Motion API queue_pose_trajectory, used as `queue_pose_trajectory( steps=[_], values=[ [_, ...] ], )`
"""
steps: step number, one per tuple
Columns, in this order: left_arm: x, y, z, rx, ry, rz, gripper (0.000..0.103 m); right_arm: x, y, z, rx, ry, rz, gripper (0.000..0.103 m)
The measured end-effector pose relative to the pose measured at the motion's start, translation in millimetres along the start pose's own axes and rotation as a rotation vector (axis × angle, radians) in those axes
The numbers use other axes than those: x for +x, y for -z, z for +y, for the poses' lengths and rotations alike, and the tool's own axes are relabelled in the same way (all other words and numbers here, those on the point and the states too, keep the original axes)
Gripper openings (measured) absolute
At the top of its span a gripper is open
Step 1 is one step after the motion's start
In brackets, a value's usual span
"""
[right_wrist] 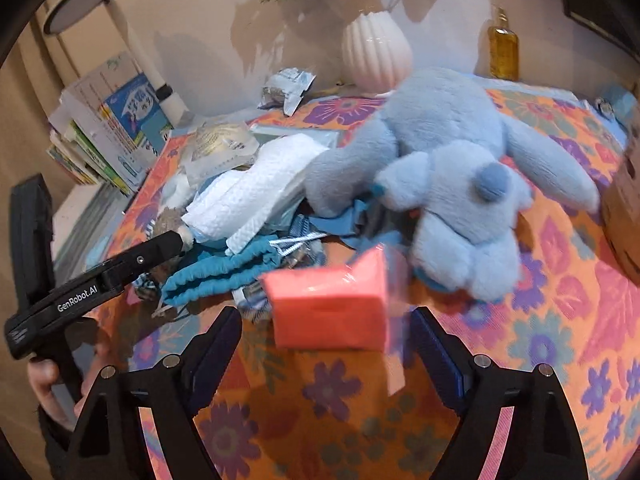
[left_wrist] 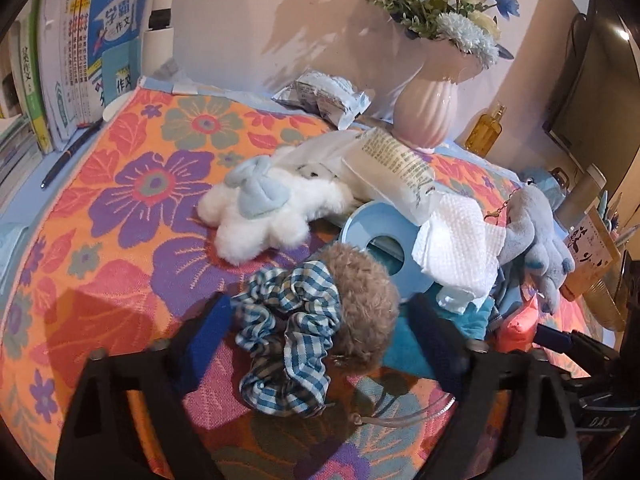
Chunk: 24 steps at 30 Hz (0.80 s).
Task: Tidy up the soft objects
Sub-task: 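Grasp the salmon-pink pouch with the right tool while the left grasps the plaid scrunchie and fluffy ball, then carry both held items to the ribbed glass plate and open both tools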
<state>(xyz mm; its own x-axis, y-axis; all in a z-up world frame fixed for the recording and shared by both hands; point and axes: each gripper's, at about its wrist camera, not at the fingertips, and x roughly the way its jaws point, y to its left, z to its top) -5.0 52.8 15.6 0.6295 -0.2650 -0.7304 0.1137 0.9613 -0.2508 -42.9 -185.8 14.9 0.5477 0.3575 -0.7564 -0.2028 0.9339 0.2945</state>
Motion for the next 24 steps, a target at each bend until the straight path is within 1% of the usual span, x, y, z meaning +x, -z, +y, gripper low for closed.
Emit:
queue_pose_trajectory(
  steps=[1, 3, 4, 5, 6, 8, 12, 16, 20, 24],
  values=[
    [2.0, 0.1, -0.3, -0.001, 0.007, 0.009, 0.072, 2.2, -0.7, 2.6, -0.014, 0.015, 0.002, 0.086],
    [0.0, 0.1, -2.0, 0.008, 0.028, -0.005, 0.058, 6.0, -1.3, 7.8, -0.042, 0.062, 0.005, 0.086],
    [-1.7, 0.7, -3.8, 0.015, 0.019, -0.017, 0.056, 7.1, -1.1, 9.2, -0.051, 0.080, 0.003, 0.081],
    [-2.8, 1.2, -5.5, 0.020, 0.011, -0.025, 0.053, 6.7, -1.1, 10.4, -0.060, 0.097, -0.005, 0.065],
    [-4.2, 1.7, -7.3, 0.029, 0.005, -0.034, 0.050, 7.7, -1.5, 9.7, -0.064, 0.096, -0.006, 0.061],
    [-8.1, 2.6, -9.7, 0.038, -0.004, -0.060, 0.046, 5.8, -0.9, 7.4, -0.062, 0.095, -0.015, 0.058],
    [-24.6, 5.2, -11.4, 0.043, 0.000, -0.123, 0.046, -5.4, 1.5, 4.4, -0.048, 0.064, -0.052, 0.056],
    [-40.5, 10.7, -21.0, 0.048, 0.025, -0.141, 0.046, -18.1, 7.3, 0.2, -0.018, 0.051, -0.064, 0.056],
    [-54.3, 15.1, -49.1, 0.096, 0.052, -0.150, 0.046, -37.2, 13.6, -13.3, 0.024, 0.063, -0.073, 0.056],
    [-58.5, 19.0, -91.9, 0.171, 0.107, -0.140, 0.046, -70.1, 21.1, -34.6, 0.058, 0.118, -0.106, 0.056]
  ],
)
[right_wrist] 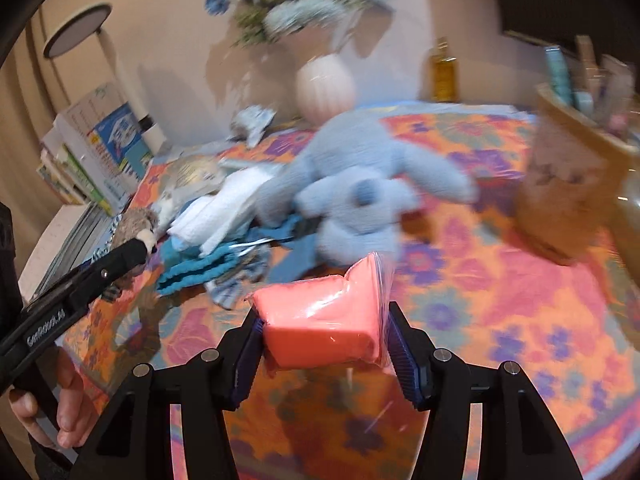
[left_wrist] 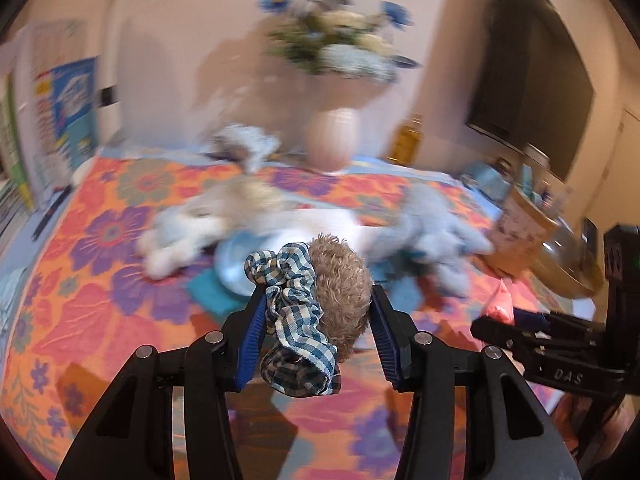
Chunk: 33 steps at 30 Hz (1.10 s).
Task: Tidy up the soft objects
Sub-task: 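Carry both held items to the ribbed glass plate and open both tools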
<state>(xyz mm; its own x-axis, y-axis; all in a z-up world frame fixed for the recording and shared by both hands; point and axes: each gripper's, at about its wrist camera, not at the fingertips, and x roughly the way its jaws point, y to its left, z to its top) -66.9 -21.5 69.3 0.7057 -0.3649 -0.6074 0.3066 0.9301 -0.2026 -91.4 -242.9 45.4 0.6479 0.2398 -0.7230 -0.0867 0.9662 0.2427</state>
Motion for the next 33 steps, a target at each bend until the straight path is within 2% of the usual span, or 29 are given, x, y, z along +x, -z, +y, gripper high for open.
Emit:
queue_pose_trajectory(
  steps=[7, 14, 18, 21, 28, 31, 33],
  values=[
    [11.1, -6.4, -107.5, 0.158, 0.163, 0.030, 0.046, -57.4, 0.5, -63.9, 0.105, 0.121, -0.051, 0.056],
    [25.9, -24.1, -218.0, 0.300, 0.332, 0.059, 0.046, -119.9, -5.7, -147.9, 0.268, 0.218, -0.164, 0.056],
    [40.8, -35.1, -271.3, 0.347, 0.381, 0.072, 0.046, -143.3, -13.9, -196.8, 0.367, 0.298, -0.213, 0.056],
    [56.6, -38.6, -308.2, 0.375, 0.410, 0.092, 0.046, -150.3, -16.7, -233.7, 0.454, 0.327, -0.220, 0.057],
    [93.1, -36.6, -355.8, 0.403, 0.459, 0.145, 0.046, -149.7, -21.3, -294.3, 0.565, 0.381, -0.205, 0.059],
    [106.5, -37.5, -368.8, 0.412, 0.467, 0.138, 0.056, -149.2, -22.1, -311.8, 0.608, 0.357, -0.207, 0.070],
    [112.9, -38.1, -371.4, 0.407, 0.462, 0.137, 0.080, -150.1, -21.5, -319.6, 0.628, 0.342, -0.209, 0.073]
  ],
)
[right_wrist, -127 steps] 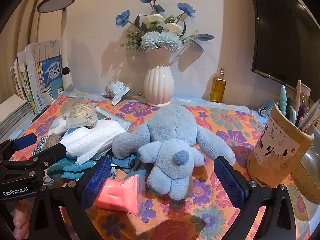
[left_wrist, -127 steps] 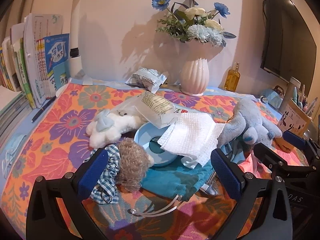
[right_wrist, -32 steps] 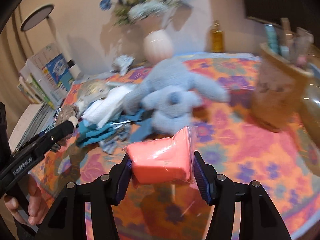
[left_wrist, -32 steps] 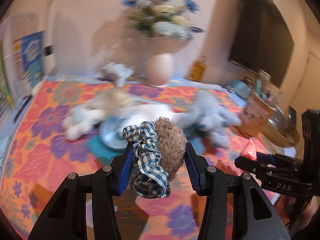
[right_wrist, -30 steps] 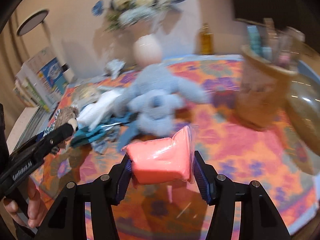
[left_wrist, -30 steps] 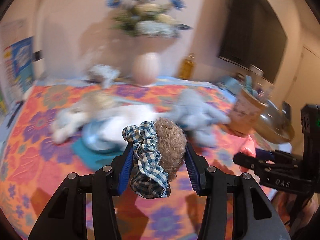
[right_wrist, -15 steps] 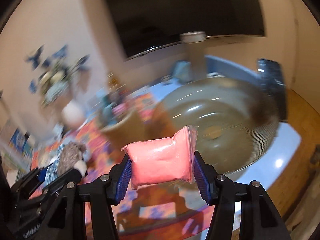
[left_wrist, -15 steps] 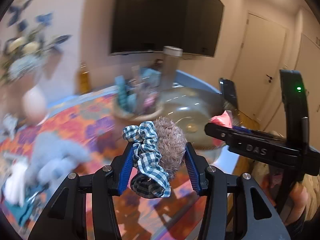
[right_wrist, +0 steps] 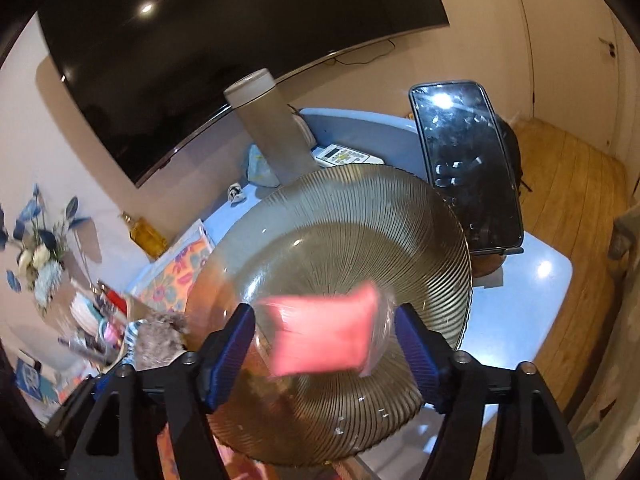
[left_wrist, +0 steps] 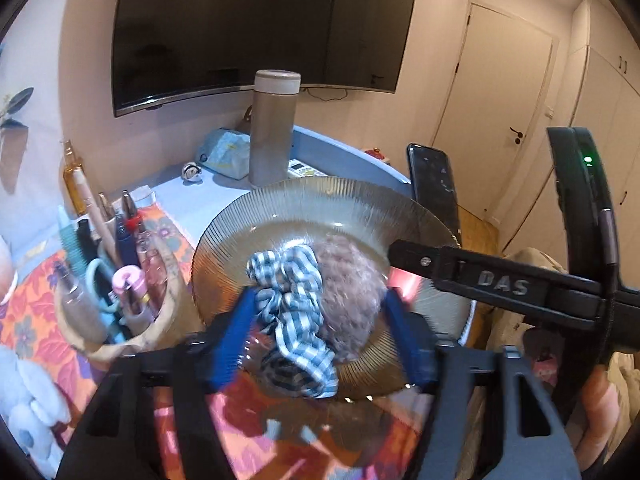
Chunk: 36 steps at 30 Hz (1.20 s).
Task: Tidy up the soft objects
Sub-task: 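Carry both held items to the ribbed glass plate and open both tools, then bring both open tools back over the tablecloth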
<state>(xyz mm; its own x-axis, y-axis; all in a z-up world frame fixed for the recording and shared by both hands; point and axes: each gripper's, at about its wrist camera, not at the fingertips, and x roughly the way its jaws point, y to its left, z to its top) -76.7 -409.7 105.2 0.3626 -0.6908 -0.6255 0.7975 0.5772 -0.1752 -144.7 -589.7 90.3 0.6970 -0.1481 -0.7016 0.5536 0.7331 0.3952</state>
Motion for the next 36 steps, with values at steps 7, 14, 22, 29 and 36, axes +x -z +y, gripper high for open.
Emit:
queue_pose_trajectory(
  steps=[7, 14, 22, 29, 36],
  values=[
    [-11.6, 6.6, 5.6, -0.001, 0.047, -0.007, 0.083, -2.7, 5.8, -9.0, 0.003, 0.009, 0.010, 0.078],
    [-68.9, 27.5, 30.5, -0.023, -0.013, -0.051, 0.083, -22.5, 25.1, 9.5, -0.050, -0.033, 0.002, 0.078],
    [-184.0, 78.3, 123.9, -0.194, -0.276, -0.096, 0.083, -53.0, 64.6, 95.6, -0.273, -0.168, -0.036, 0.086],
    [-310.5, 118.3, 219.8, -0.399, -0.626, -0.146, 0.083, -42.8, 120.8, 195.4, -0.510, -0.283, 0.020, 0.088],
    [-375.0, 170.4, 289.9, -0.574, -0.752, -0.166, 0.083, 3.6, 178.9, 274.7, -0.611, -0.429, 0.125, 0.088]
  ],
)
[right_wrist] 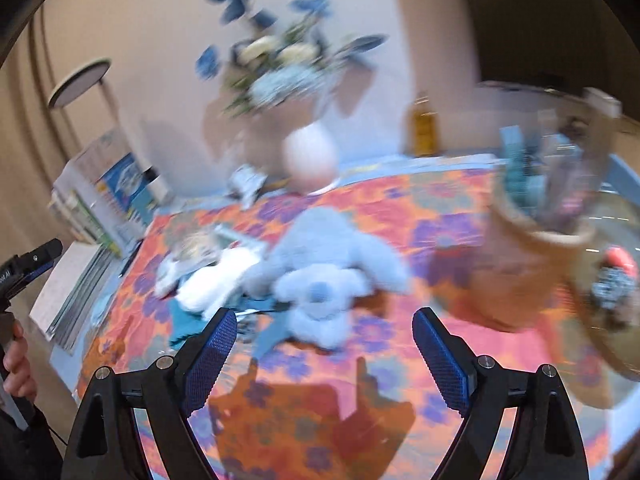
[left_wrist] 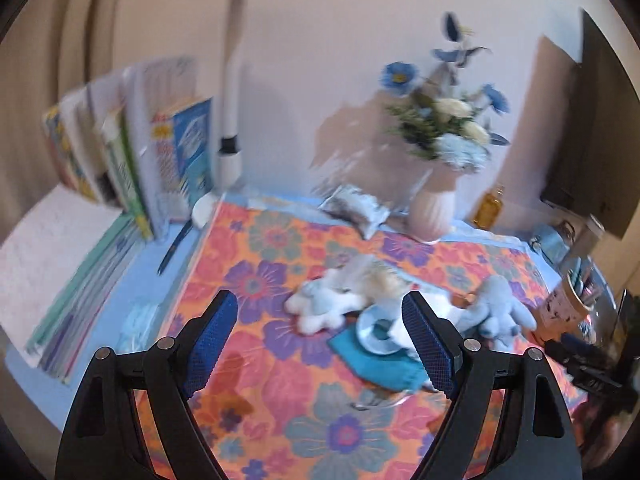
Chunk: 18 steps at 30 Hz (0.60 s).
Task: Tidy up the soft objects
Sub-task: 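Bring both open tools back over the tablecloth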
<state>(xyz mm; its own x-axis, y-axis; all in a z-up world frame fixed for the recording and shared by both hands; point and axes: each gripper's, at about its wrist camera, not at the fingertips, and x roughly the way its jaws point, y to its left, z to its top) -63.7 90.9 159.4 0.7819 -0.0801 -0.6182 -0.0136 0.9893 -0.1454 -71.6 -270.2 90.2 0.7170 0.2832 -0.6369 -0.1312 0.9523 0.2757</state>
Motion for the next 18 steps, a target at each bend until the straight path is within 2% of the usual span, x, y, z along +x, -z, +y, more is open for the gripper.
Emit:
queue_pose_trajectory(
  steps=[3, 8, 12, 15, 18],
  values=[
    [21.1, 13.2, 7.2, -0.004, 0.016, 0.012, 0.083, 29.5, 7.2, 15.1, -0.035, -0.018, -0.028, 0.088],
    [68.5, 40.3, 15.7, -0.012, 0.080, 0.026, 0.083, 50.0, 22.4, 15.7, -0.040, 0.008, -0.101, 0.088],
    [112.0, 58.8, 16.0, -0.049, 0.095, 0.111, 0.083, 54.0, 22.6, 2.9, 0.007, 0.030, -0.107, 0.088],
    [120.8, 61.1, 7.1, -0.063, 0.135, 0.146, 0.083, 56.3, 20.7, -4.4, 0.042, 0.046, -0.100, 0.089],
    [113.5, 48.2, -12.1, -0.026, 0.164, 0.127, 0.083, 62.8, 16.8, -9.5, 0.071, 0.051, -0.067, 0.089]
  ],
)
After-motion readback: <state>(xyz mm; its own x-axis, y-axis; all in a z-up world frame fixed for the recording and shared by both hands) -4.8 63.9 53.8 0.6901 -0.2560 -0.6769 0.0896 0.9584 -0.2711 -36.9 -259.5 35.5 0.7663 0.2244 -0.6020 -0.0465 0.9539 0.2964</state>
